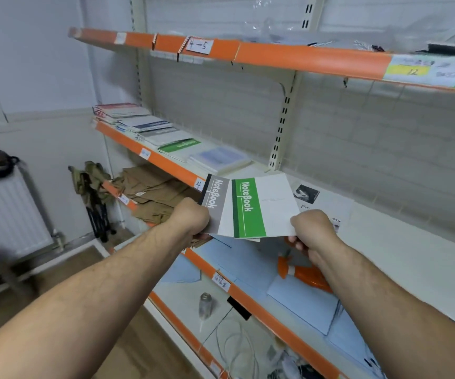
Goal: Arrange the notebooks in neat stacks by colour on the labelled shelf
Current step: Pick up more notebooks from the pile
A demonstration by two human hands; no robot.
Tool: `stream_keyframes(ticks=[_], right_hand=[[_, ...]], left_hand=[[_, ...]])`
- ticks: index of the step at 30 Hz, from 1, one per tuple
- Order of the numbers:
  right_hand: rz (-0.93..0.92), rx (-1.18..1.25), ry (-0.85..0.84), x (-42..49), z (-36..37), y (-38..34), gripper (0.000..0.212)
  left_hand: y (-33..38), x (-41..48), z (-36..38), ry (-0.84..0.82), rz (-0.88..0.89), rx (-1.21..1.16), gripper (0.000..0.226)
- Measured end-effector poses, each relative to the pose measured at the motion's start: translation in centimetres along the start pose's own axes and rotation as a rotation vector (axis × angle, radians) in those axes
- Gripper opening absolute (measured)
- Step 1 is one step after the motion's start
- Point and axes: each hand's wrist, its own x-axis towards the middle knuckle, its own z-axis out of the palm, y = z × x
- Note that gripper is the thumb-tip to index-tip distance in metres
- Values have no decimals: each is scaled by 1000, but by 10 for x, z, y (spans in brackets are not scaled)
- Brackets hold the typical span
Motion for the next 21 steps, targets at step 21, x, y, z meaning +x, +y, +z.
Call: stream_keyframes(ticks=[21], right_hand=[[-69, -23, -96, 136, 124, -101, 16]], left_hand=[[36, 174, -70, 124, -10, -24, 13]])
